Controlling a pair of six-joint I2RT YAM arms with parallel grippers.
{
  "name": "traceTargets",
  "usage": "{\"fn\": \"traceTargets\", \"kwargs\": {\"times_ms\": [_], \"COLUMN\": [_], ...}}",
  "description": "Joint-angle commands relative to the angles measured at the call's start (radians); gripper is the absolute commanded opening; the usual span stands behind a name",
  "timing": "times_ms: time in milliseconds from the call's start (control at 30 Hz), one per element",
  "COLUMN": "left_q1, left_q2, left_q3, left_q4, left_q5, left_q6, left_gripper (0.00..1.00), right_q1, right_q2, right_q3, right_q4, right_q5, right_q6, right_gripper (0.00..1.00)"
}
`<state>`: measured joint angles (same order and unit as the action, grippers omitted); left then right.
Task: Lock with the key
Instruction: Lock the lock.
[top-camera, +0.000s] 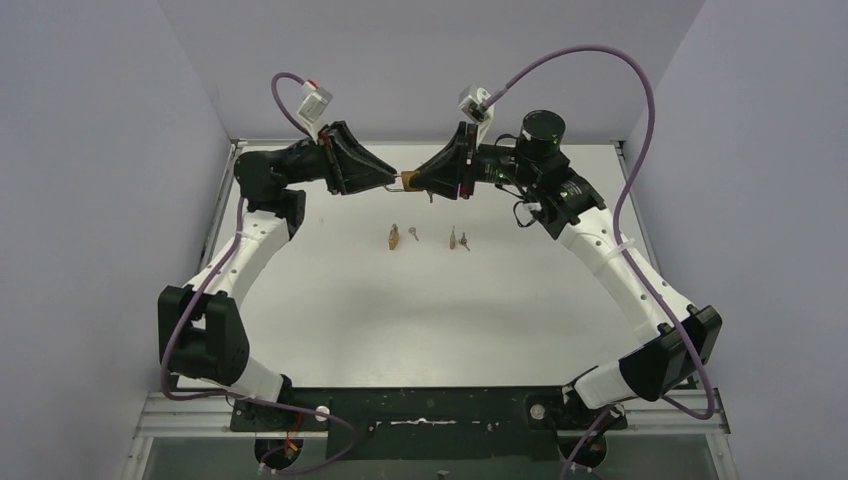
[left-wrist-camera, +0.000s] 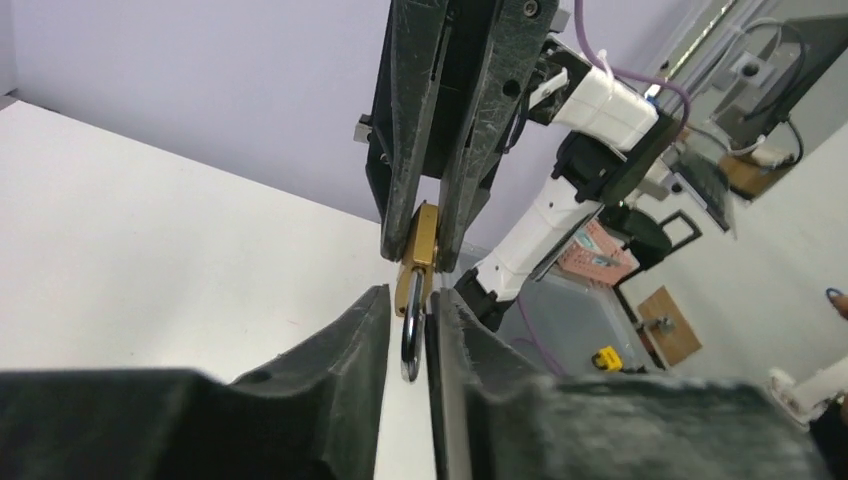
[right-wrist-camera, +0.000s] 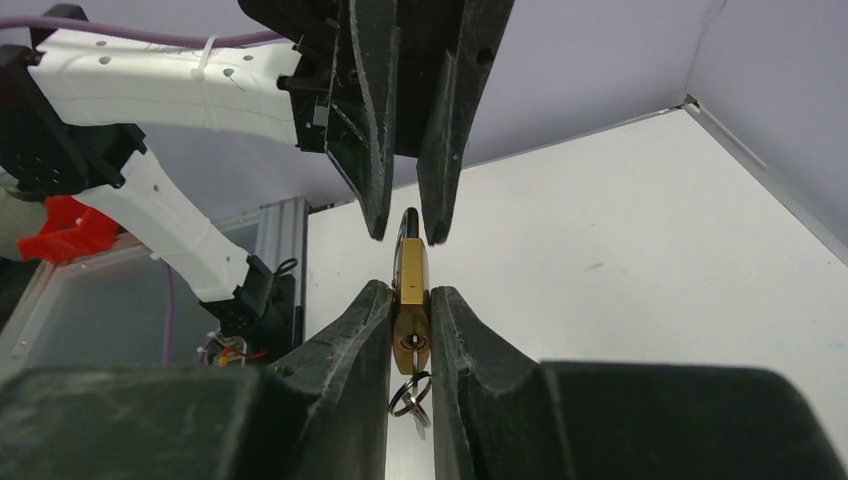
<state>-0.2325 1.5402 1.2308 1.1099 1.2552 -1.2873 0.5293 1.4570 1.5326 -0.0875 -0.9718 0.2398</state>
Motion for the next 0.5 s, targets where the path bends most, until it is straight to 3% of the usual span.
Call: {"fn": "traceTargets", "kwargs": {"times_ms": [0,33,100,300,400,467], "left_q1": [0.055,0.06,0.068,0.073,0.056,0.049], "left_q2": [-0.104,-0.118,-0.153,-0.254,-0.261,-0.236], "left_q3": [-0.011,-0.014,-0.018,-0.078,-0.107,-0.104], "left_q4": [-0.001,-0.005,-0.049,-0.298,-0.252,-0.131], "left_q5": [-0.082,-0.084,-0.089,-0.103,-0.118,-0.118], "left_q6": [0.054,0.056,0.074,0.214,0.177,0.081], "left_gripper": [0.38,0.51,0.61,0.66,0.66,0.66], "right_q1": [-0.073,-0.093,-0.129,-0.166,-0.161,-0.158], "right_q2": [-0.011,-0.012,-0.014,-0.004,0.03,0.062], "right_q3": [0.03,0.017,0.005,0.021,0.037,0.051], "right_q4": [0.188,0.252,0.355,0.567,0.743,0.877], "right_q5": [-0.078,-0.101,-0.144,-0.234,-0.272,-0.291], "right_q6": [0.212,0.285,0.413,0.712,0.901,1.032], "right_gripper": [0.0,0.0,0.0,0.0,0.0,0.0]}}
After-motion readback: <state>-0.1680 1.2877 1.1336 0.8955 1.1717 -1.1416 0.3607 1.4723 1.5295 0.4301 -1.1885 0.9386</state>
